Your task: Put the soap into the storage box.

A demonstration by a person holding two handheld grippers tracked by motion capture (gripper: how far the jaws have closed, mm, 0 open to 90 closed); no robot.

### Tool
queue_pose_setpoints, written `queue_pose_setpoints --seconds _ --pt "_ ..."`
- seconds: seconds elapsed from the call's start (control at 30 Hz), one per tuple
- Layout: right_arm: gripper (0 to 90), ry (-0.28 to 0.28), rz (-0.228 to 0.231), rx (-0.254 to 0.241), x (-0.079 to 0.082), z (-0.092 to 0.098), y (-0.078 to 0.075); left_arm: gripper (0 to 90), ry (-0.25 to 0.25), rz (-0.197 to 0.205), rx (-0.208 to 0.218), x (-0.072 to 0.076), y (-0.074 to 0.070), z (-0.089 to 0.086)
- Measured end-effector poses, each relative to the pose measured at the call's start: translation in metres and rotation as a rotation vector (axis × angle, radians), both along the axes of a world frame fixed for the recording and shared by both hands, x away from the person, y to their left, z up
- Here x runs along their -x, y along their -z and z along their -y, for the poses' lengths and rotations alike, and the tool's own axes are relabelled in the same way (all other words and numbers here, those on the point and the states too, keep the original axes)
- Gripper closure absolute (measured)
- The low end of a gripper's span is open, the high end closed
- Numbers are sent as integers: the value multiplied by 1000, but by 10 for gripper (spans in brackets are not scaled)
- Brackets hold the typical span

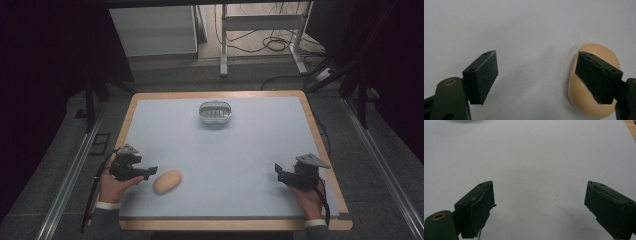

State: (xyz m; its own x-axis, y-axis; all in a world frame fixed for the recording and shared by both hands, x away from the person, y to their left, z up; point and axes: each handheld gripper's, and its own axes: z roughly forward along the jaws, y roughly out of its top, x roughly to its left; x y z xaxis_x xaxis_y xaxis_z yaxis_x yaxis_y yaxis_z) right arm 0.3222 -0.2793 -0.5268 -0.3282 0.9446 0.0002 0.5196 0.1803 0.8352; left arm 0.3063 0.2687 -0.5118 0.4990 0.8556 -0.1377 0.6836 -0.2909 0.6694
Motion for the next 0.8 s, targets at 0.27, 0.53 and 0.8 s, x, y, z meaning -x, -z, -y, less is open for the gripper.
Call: queue_pose_setpoints --seconds 0.27,0.53,0.8 --pt "118 -4 15 -25 2 2 0 204 -1 -9 -21 0 -2 5" --pt "123 -13 13 -39 2 4 -1 203 34 -13 -60 1 -21 14" --pt "131 4 14 -59 2 6 0 201 80 -18 -84 -3 -38 20"
